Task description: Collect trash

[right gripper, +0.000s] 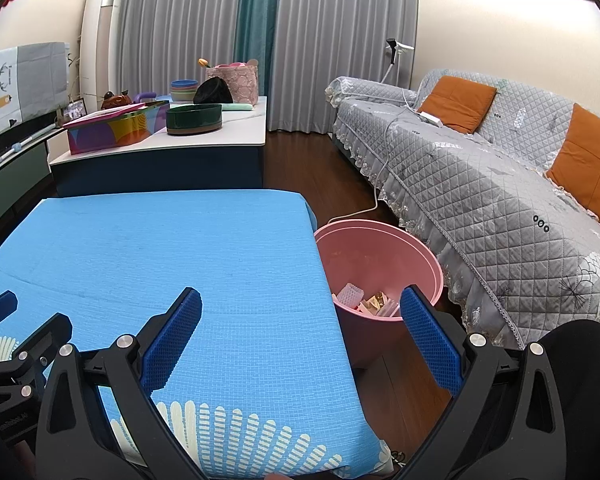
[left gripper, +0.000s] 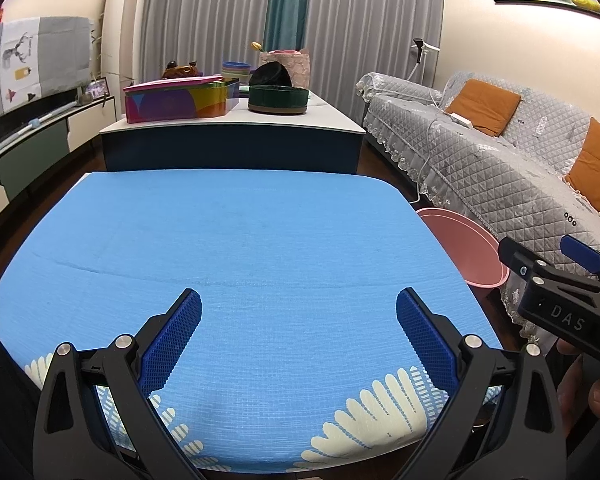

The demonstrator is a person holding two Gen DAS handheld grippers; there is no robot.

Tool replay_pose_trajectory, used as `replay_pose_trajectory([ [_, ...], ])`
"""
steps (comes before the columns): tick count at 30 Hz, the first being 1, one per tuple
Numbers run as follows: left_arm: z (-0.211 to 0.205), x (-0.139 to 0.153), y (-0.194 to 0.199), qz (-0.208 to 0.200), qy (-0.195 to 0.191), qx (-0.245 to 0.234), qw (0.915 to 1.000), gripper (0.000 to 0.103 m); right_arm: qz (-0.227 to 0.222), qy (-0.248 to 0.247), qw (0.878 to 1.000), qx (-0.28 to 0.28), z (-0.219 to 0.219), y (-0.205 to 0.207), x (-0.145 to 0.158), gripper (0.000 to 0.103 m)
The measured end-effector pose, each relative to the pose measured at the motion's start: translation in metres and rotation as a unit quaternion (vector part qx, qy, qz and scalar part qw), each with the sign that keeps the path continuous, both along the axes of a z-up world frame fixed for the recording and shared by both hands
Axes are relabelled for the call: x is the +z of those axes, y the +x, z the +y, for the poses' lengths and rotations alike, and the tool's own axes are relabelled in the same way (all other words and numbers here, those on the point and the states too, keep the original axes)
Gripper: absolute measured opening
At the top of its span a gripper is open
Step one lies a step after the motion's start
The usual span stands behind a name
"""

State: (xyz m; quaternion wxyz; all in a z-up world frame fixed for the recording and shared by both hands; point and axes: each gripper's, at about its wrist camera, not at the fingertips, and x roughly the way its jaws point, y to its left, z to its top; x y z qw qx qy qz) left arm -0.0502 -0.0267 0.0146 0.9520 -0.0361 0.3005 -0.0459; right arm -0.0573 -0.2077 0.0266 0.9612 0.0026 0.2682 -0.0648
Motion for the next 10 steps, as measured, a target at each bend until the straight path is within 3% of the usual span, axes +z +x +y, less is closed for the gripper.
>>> replay_pose_trajectory([
  [10, 0.0002, -0.0007, 0.0035, 0.007, 0.003, 0.007, 0.9999, 0.095, 0.000, 0.001, 1.000, 0.000, -0.0003, 0.0003, -0.0002, 0.098],
])
